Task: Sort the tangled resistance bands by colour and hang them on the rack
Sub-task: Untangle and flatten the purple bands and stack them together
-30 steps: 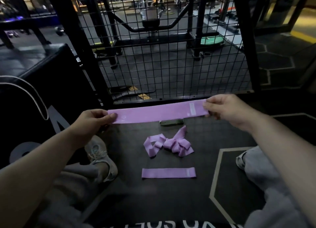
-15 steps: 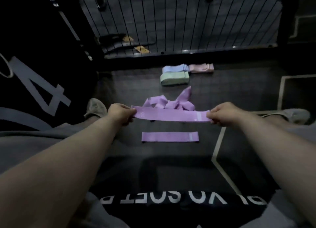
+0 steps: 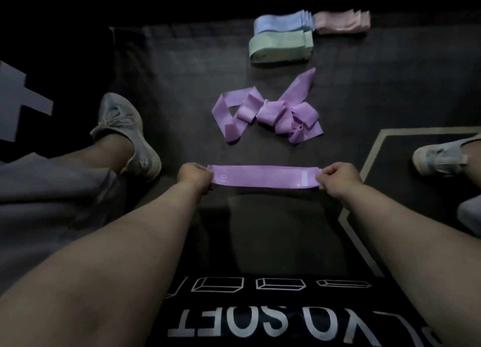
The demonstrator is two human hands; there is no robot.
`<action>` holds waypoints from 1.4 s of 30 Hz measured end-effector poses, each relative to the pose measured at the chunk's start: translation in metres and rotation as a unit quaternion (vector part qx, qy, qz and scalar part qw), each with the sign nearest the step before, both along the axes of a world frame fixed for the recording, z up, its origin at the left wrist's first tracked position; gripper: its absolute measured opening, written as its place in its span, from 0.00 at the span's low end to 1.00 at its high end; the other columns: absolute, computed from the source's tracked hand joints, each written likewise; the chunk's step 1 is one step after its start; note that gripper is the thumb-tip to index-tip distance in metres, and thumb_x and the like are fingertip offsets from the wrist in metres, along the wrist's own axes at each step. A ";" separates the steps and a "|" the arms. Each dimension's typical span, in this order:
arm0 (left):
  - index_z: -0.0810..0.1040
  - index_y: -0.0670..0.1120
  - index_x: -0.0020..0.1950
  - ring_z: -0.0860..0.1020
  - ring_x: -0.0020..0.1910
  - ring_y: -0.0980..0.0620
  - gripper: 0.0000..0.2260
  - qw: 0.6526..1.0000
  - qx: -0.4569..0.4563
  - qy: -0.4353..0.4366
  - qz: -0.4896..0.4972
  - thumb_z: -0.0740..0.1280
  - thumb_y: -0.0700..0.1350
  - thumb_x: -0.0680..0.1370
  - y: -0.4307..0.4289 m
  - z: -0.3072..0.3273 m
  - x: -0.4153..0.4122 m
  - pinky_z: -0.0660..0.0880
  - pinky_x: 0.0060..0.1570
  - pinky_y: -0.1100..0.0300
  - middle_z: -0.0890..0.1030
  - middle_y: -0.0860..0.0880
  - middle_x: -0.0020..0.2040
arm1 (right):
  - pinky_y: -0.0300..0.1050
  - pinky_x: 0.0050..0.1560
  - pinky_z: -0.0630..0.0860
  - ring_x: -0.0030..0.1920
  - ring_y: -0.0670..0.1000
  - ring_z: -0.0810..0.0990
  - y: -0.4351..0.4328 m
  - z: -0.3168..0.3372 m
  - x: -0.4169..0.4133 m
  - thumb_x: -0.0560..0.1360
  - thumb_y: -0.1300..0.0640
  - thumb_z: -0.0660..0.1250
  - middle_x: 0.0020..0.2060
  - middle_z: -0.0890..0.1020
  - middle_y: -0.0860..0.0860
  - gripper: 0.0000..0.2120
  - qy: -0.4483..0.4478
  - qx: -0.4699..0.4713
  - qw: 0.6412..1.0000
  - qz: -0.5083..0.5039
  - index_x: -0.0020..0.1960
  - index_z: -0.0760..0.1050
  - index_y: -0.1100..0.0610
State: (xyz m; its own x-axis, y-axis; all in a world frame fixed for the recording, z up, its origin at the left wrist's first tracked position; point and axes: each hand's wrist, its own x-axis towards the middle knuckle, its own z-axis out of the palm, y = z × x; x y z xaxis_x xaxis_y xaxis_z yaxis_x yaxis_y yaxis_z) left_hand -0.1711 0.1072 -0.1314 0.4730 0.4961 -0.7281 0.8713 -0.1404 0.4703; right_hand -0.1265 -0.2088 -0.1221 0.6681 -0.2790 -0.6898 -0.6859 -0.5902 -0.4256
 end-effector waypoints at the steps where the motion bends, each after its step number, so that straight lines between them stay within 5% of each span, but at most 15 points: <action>1: 0.80 0.39 0.47 0.79 0.31 0.45 0.08 1.000 0.001 -0.001 0.004 0.69 0.44 0.81 0.000 -0.006 0.000 0.78 0.34 0.57 0.82 0.39 0.39 | 0.45 0.44 0.78 0.35 0.53 0.82 0.001 -0.006 -0.001 0.75 0.60 0.72 0.33 0.83 0.56 0.05 0.000 -0.001 1.000 0.001 0.41 0.78 0.58; 4: 0.80 0.40 0.43 0.80 0.32 0.44 0.08 1.000 0.010 -0.001 0.004 0.69 0.44 0.80 -0.003 -0.018 0.003 0.79 0.36 0.55 0.82 0.38 0.39 | 0.52 0.53 0.81 0.45 0.58 0.84 -0.001 -0.026 -0.002 0.74 0.57 0.73 0.39 0.85 0.56 0.05 -0.012 -0.028 0.999 0.021 0.41 0.80 0.55; 9: 0.80 0.44 0.39 0.84 0.39 0.40 0.08 0.999 0.027 0.006 0.014 0.71 0.44 0.78 -0.004 -0.033 0.008 0.83 0.46 0.48 0.84 0.40 0.39 | 0.52 0.56 0.79 0.48 0.58 0.84 -0.001 -0.038 -0.001 0.73 0.57 0.73 0.44 0.85 0.57 0.05 -0.021 -0.045 0.999 0.016 0.42 0.77 0.53; 17: 0.82 0.42 0.47 0.82 0.48 0.44 0.06 0.997 0.065 0.040 -0.004 0.73 0.45 0.77 -0.003 -0.044 0.009 0.79 0.57 0.54 0.84 0.44 0.47 | 0.45 0.52 0.72 0.49 0.55 0.78 0.003 -0.046 -0.002 0.78 0.57 0.69 0.48 0.81 0.55 0.03 -0.002 -0.061 0.998 0.020 0.49 0.77 0.56; 25: 0.77 0.47 0.40 0.80 0.47 0.45 0.09 0.991 0.123 0.036 -0.039 0.71 0.49 0.78 -0.002 -0.054 0.011 0.74 0.50 0.58 0.83 0.44 0.46 | 0.46 0.51 0.71 0.50 0.54 0.76 0.006 -0.050 -0.001 0.80 0.57 0.67 0.51 0.79 0.56 0.06 -0.002 -0.094 0.995 0.016 0.55 0.75 0.57; 29: 0.77 0.45 0.48 0.77 0.47 0.48 0.06 0.989 0.137 0.030 -0.046 0.71 0.47 0.78 -0.003 -0.058 0.012 0.70 0.48 0.60 0.80 0.45 0.49 | 0.49 0.53 0.73 0.54 0.57 0.78 0.012 -0.053 -0.002 0.80 0.56 0.68 0.57 0.76 0.57 0.12 0.013 -0.113 0.994 -0.002 0.61 0.73 0.58; 33: 0.77 0.42 0.58 0.78 0.56 0.44 0.12 0.991 0.120 0.035 -0.049 0.72 0.46 0.77 -0.006 -0.058 0.013 0.72 0.55 0.58 0.80 0.44 0.55 | 0.48 0.48 0.72 0.48 0.54 0.75 0.015 -0.053 -0.001 0.79 0.55 0.67 0.57 0.73 0.56 0.09 0.019 -0.127 0.992 0.010 0.57 0.73 0.57; 37: 0.79 0.44 0.47 0.81 0.53 0.43 0.06 0.995 0.094 0.020 -0.021 0.71 0.46 0.77 -0.014 -0.056 0.013 0.77 0.57 0.55 0.83 0.42 0.52 | 0.48 0.47 0.73 0.47 0.54 0.77 0.011 -0.051 -0.003 0.80 0.55 0.67 0.50 0.79 0.55 0.06 0.006 -0.096 0.995 0.002 0.54 0.72 0.55; 42: 0.79 0.44 0.47 0.82 0.50 0.43 0.06 0.998 0.051 -0.023 0.026 0.73 0.45 0.75 -0.015 -0.047 0.010 0.80 0.56 0.49 0.83 0.44 0.48 | 0.44 0.51 0.72 0.50 0.55 0.80 -0.001 -0.043 -0.011 0.80 0.58 0.66 0.49 0.82 0.54 0.10 -0.051 -0.016 0.999 0.005 0.60 0.76 0.58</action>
